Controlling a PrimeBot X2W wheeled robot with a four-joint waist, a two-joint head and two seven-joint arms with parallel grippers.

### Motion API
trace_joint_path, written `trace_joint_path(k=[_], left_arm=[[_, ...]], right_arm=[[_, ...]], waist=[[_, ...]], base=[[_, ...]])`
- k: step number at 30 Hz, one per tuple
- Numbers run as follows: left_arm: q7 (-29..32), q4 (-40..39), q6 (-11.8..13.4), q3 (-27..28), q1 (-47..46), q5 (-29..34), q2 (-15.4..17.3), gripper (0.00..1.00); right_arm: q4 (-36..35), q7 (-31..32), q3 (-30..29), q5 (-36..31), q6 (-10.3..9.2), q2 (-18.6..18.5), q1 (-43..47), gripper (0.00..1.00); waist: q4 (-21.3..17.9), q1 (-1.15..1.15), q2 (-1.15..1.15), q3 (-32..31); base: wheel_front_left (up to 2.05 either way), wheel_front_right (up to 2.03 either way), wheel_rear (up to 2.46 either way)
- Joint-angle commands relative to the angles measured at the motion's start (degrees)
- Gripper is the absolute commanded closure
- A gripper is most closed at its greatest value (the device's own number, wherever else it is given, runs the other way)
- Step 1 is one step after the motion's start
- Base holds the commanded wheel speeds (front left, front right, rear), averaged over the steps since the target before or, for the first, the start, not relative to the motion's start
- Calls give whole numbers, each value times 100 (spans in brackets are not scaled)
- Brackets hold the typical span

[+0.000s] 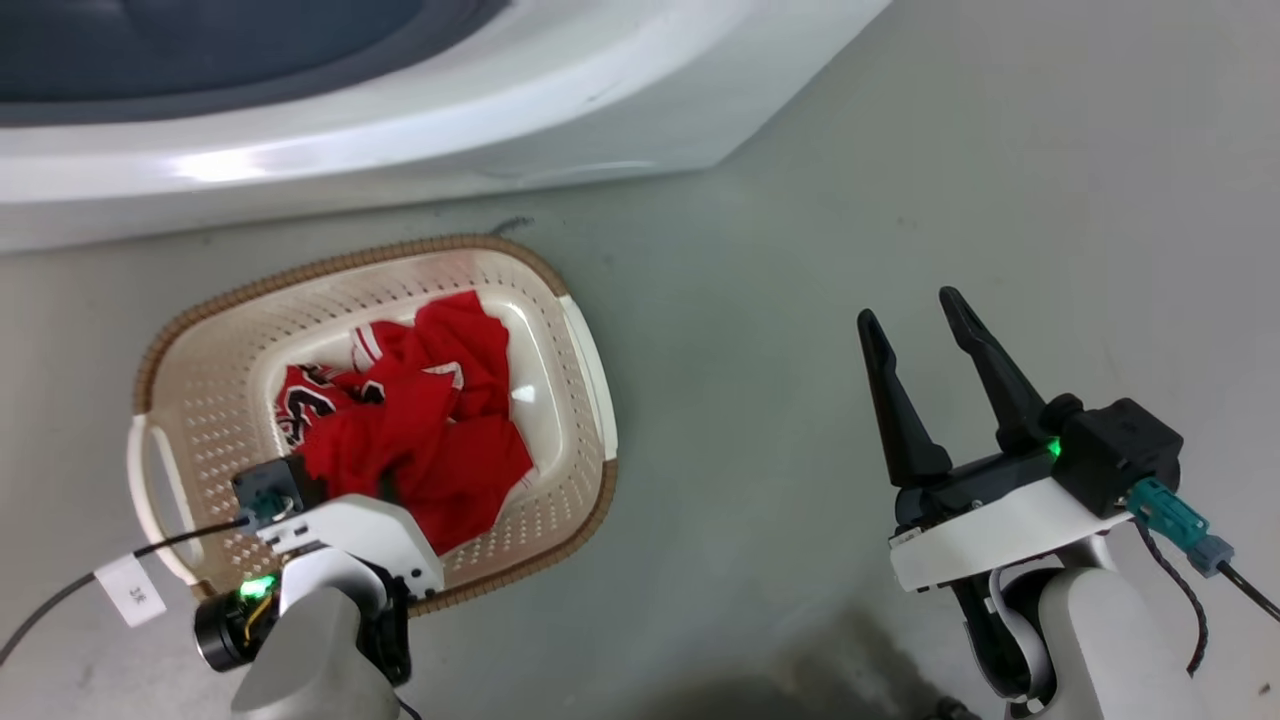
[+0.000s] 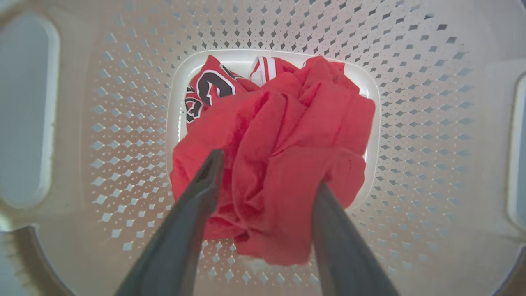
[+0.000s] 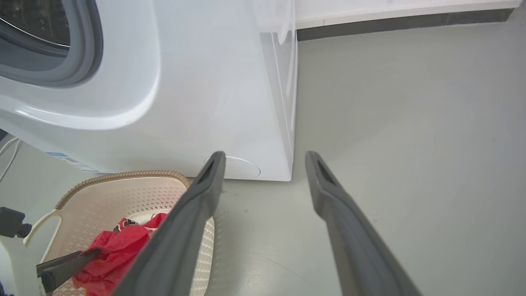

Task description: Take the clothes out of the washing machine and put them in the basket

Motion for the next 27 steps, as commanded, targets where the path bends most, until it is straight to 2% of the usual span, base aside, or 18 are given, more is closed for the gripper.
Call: trace_joint_path(k=[1, 10, 13, 20, 27], left_arm=[[-14, 6, -54, 32, 139, -15, -48, 0], [-14, -613, -258, 56, 838, 242, -126, 0], [-14, -882, -270, 66, 1000, 328, -139, 0], [-14, -2217, -386, -137, 1632, 526, -176, 0], [-15, -3646, -212, -632, 2105, 604, -172, 0]], right_arm=[[54, -18, -58, -24, -2, 2, 51, 0], [157, 23, -449, -60, -2, 2, 559, 0], [112, 55, -553, -69, -2, 1, 699, 0], [-148, 195, -990, -264, -2, 2, 1194, 0], [-478, 349, -1196, -422, -2, 3, 1550, 0]], waist=[[94, -1, 0, -421], [153, -1, 0, -1753], [158, -1, 0, -1980], [295, -1, 0, -2758], [511, -1, 0, -3256]], base=[[0, 0, 0], [0, 0, 0], [0, 0, 0], [0, 0, 0], [0, 0, 0]])
